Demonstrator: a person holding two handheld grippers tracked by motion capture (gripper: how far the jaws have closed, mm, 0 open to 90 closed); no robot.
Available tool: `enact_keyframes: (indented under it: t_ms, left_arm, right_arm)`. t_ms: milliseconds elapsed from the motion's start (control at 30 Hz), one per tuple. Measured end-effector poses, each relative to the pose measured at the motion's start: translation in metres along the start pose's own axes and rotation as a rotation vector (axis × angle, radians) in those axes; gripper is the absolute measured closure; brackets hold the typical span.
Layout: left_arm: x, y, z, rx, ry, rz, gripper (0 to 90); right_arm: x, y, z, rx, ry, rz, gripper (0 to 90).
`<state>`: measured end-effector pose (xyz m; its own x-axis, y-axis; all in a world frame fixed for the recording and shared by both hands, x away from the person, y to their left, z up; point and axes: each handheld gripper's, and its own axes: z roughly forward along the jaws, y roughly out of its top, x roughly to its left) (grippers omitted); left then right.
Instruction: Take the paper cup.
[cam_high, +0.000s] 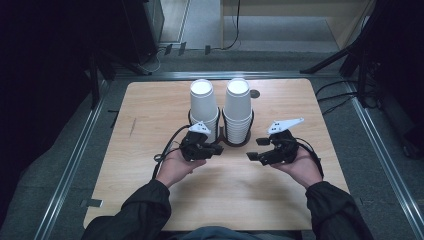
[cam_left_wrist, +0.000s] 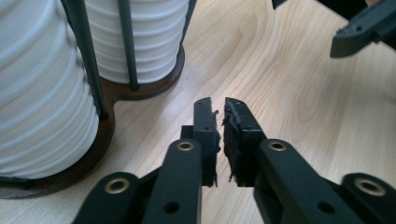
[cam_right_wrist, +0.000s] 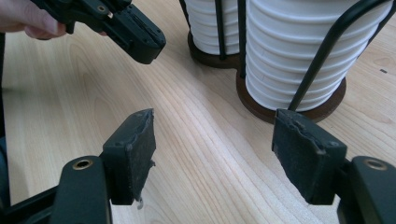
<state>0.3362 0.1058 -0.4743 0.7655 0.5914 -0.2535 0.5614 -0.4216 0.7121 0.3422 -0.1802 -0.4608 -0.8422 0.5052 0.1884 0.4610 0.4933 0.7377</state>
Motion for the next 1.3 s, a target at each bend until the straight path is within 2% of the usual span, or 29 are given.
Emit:
enact_keyframes:
  t_ms: [67, 300, 467, 500, 533, 633, 733, 867, 933, 1000, 1033, 1067, 1100, 1200, 1267, 1300]
  left_arm:
    - [-0.002, 0.003, 0.0, -0.012, 0.007, -0.01, 89.0]
    - [-0.004, 0.016, 0.003, -0.022, 0.026, -0.018, 90.0]
    - [-0.006, 0.023, 0.004, -0.036, 0.063, -0.021, 90.0]
    - [-0.006, 0.024, 0.005, -0.036, 0.058, -0.022, 90.0]
    - [-0.006, 0.025, 0.005, -0.053, 0.058, -0.04, 90.0]
    - [-0.009, 0.031, 0.004, -0.058, 0.11, -0.022, 90.0]
    - [-0.014, 0.039, 0.007, -0.053, 0.13, -0.013, 90.0]
    - [-0.016, 0.046, 0.009, -0.075, 0.164, -0.039, 90.0]
    - [-0.017, 0.049, 0.009, -0.087, 0.199, -0.041, 90.0]
    - [-0.018, 0.051, 0.01, -0.088, 0.205, -0.04, 90.0]
    - [-0.019, 0.051, 0.011, -0.083, 0.21, -0.031, 90.0]
    - [-0.021, 0.052, 0.012, -0.075, 0.232, -0.007, 90.0]
    - [-0.022, 0.053, 0.012, -0.077, 0.237, -0.006, 90.0]
    - [-0.021, 0.056, 0.013, -0.097, 0.246, -0.051, 90.0]
    - [-0.021, 0.057, 0.016, -0.092, 0.255, -0.058, 90.0]
    - [-0.022, 0.057, 0.017, -0.093, 0.259, -0.065, 90.0]
  right_arm:
    - [-0.003, 0.001, -0.003, -0.012, -0.005, 0.031, 30.5]
    - [-0.01, 0.004, -0.009, -0.006, -0.029, 0.057, 30.9]
    - [-0.016, 0.011, -0.015, -0.002, -0.052, 0.051, 31.0]
    - [-0.017, 0.013, -0.016, -0.004, -0.056, 0.051, 31.0]
    - [-0.019, 0.018, -0.02, -0.001, -0.063, 0.044, 30.6]
    - [-0.02, 0.023, -0.023, 0.005, -0.067, 0.038, 30.0]
    - [-0.021, 0.034, -0.026, 0.013, -0.085, 0.023, 29.4]
    - [-0.022, 0.053, -0.029, 0.0, -0.107, 0.021, 28.3]
    - [-0.022, 0.06, -0.029, -0.004, -0.119, 0.014, 27.5]
    - [-0.025, 0.069, -0.028, 0.006, -0.103, 0.016, 27.1]
    - [-0.025, 0.069, -0.028, 0.006, -0.103, 0.016, 27.1]
    - [-0.025, 0.071, -0.028, 0.008, -0.101, 0.019, 27.1]
    - [-0.026, 0.074, -0.028, 0.008, -0.1, 0.017, 26.9]
    - [-0.028, 0.082, -0.027, -0.013, -0.099, 0.017, 25.2]
    - [-0.03, 0.095, -0.025, -0.037, -0.08, 0.016, 20.5]
    - [-0.03, 0.095, -0.025, -0.037, -0.08, 0.016, 20.5]
